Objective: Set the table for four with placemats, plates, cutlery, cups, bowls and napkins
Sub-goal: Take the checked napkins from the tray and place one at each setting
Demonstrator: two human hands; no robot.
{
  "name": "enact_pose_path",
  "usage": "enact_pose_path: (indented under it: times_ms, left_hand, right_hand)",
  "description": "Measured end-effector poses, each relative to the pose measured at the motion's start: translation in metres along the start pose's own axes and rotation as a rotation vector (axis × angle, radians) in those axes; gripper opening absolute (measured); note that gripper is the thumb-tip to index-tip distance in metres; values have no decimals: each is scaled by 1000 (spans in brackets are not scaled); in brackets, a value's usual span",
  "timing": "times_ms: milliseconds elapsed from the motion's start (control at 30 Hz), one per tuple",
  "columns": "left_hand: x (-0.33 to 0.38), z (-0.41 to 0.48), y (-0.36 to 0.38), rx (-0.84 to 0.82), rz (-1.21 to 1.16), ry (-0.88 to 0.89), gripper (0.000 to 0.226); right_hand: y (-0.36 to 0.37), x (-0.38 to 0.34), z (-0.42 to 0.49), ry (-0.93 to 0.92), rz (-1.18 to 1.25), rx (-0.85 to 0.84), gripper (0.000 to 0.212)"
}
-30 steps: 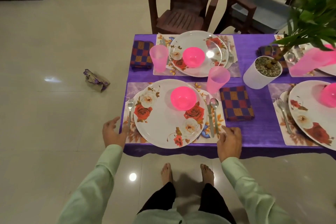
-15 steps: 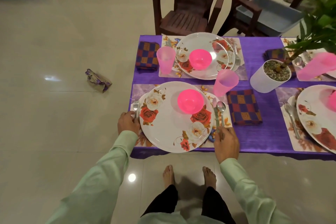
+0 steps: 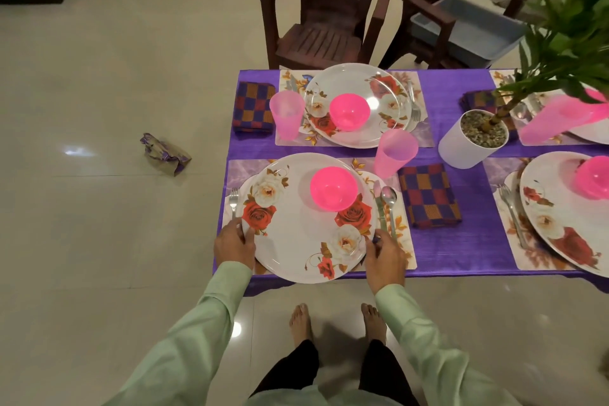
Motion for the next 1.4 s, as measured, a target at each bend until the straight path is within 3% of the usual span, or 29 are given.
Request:
enact_pose_path:
  times_ms: [400, 600, 700, 800, 900, 1067, 1267, 1400]
  left_hand:
    - [4, 8, 1, -50, -48, -52, 20]
    - [23, -10, 10, 74, -2, 68, 33]
    - [58, -26, 35, -92, -104, 82, 36]
    - [88, -31, 67, -312, -179, -10, 52]
    - [97, -17, 102, -380, -218, -93, 73]
    - [106, 4, 113, -328, -201, -135, 43]
    - [115, 17, 110, -269, -203, -121, 42]
    - [104, 19, 107, -260, -239, -103, 52]
  right_hand:
    - [3, -7, 7, 93, 84, -1, 21]
    - [-6, 0, 9, 77, 54, 73, 22]
    - [-15, 8, 12, 49, -5, 111, 20]
    - [-21, 17, 16, 6, -50, 89, 23]
    - [-26, 23, 18, -39, -76, 71, 21]
    - [-33, 29, 18, -58, -69, 72, 18]
    - [-29, 27, 16, -101, -93, 4, 19]
    - [-23, 19, 21, -168, -213, -172, 34]
Point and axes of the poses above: each hand's wrist, its own z-axis towards the middle knuckle, its own y-axis out of the palm, x = y × z, the point moved 1 cm from there along z, towards the middle knuckle, and after that the axes turned 11 degrees about -y, right-handed, at the moved point
